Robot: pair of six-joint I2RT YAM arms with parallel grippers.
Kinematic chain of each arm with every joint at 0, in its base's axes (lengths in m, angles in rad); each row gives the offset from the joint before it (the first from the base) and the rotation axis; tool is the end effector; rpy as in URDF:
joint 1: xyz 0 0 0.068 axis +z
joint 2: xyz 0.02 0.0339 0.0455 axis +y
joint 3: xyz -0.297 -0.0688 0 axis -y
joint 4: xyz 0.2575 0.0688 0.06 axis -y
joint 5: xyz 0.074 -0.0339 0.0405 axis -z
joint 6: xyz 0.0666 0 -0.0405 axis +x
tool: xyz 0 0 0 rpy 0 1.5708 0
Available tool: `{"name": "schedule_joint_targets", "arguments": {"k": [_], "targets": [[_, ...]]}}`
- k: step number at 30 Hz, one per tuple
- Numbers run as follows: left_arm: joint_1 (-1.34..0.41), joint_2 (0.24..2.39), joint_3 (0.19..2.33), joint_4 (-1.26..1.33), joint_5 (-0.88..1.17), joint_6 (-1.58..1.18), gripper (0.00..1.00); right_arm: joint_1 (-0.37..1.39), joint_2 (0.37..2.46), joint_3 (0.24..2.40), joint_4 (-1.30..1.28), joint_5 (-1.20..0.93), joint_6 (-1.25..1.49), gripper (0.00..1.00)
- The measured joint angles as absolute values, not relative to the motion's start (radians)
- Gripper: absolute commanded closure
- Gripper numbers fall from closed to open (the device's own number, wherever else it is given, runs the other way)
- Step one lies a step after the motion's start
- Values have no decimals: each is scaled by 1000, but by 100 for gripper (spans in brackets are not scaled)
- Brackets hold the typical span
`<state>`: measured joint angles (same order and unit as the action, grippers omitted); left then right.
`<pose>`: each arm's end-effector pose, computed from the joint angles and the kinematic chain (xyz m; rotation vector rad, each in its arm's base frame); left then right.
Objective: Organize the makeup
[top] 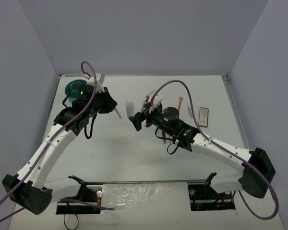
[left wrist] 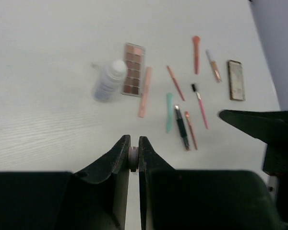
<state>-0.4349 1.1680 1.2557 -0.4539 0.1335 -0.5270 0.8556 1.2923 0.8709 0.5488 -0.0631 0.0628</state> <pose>0.2552 -0.1284 0.4189 -0.0002 2.0119 -0.7583 0.2180 0.2573 0.3663 -0.6255 1.3558 0.7937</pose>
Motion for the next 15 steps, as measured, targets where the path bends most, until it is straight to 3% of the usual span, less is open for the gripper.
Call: {"name": "schedule_joint_targets", "arguments": {"k": [8,15], "targets": [[-136,1287,1445,-550,-51,-385,100,817,1154,811,408,56,54,0],[127,1615,1690,-528,-116,-296,100,793,1106,759,386,69,73,0]]}}
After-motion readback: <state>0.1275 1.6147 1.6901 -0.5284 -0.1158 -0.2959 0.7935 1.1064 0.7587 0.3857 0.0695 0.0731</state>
